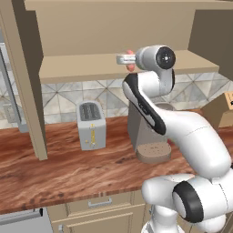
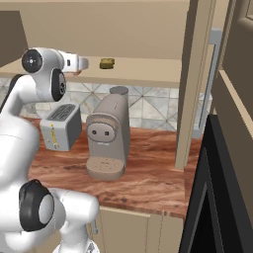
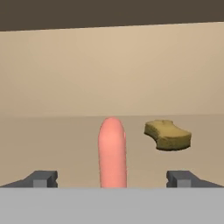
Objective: Pick up the bar soap and sponge from the sink, and place them back in the cabinet, and close the cabinet doors.
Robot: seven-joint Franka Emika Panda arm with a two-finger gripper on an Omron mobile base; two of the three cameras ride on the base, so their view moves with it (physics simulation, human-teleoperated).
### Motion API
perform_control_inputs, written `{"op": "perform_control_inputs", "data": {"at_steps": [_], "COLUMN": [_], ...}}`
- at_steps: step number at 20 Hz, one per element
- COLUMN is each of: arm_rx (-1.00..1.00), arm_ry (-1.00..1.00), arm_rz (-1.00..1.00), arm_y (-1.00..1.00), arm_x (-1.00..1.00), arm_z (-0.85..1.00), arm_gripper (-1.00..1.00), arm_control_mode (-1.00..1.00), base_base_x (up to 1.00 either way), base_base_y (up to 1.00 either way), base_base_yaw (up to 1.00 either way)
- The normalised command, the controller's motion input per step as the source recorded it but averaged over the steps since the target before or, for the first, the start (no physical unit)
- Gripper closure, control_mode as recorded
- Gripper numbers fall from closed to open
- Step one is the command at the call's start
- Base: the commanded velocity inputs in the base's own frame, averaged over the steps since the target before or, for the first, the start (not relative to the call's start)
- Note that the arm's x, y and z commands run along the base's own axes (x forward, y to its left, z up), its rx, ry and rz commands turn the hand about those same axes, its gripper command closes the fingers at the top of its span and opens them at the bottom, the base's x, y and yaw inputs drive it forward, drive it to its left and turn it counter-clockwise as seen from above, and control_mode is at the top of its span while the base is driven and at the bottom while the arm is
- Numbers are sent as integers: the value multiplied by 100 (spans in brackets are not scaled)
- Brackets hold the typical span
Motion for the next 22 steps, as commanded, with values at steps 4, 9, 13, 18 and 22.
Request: {"op": "perform_control_inputs", "data": {"at_steps": [4, 9, 13, 18, 22], "arm_rx": [0, 0, 0, 0, 0], "arm_ry": [-5, -9, -5, -6, -5], "arm_rz": [0, 0, 0, 0, 0], "arm_y": [0, 0, -2, -12, -22], "arm_x": [-58, -56, -49, -50, -48], "arm_z": [0, 0, 0, 0, 0], "arm_gripper": [-100, -100, -100, -100, -100], "arm_control_mode": [-100, -100, -100, -100, -100], "base_base_x": [0, 0, 0, 0, 0], "base_base_y": [0, 0, 0, 0, 0], "base_base_yaw": [0, 0, 0, 0, 0]}}
